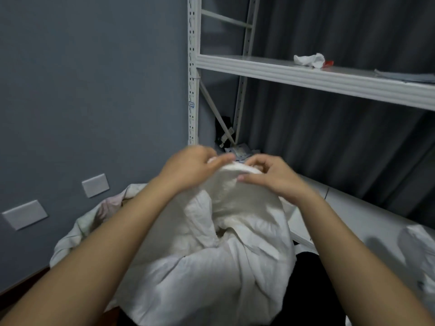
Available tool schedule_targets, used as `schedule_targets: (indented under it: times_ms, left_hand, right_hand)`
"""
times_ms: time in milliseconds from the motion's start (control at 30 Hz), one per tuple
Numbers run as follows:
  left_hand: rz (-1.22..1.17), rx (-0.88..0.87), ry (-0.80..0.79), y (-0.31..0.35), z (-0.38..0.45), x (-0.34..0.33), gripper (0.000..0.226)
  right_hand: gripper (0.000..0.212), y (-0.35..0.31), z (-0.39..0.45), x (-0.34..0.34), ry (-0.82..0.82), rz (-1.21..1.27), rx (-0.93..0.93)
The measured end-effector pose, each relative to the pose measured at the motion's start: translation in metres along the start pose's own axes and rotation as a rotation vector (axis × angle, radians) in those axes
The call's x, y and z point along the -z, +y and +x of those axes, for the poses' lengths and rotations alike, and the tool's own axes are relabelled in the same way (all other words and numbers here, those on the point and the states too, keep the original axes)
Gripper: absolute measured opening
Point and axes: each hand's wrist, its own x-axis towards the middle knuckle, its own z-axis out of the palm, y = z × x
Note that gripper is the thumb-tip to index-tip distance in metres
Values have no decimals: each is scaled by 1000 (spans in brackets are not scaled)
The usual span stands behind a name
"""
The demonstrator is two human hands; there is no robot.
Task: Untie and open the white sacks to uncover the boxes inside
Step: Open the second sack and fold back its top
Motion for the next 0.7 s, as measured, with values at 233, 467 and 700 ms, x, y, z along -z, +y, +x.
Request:
schedule_targets:
  times_ms: [233,467,700]
  left_hand:
    - [148,98,163,-9,20,19,67]
    - [-101,-11,288,15,33,6,54]
    - [204,170,64,-2,29,14,65]
  right_hand:
    - [18,-29,15,18,211,-180,161]
    - [23,-53,37,12,119,19,29]
    - [20,-13,13,-7,198,-301,61]
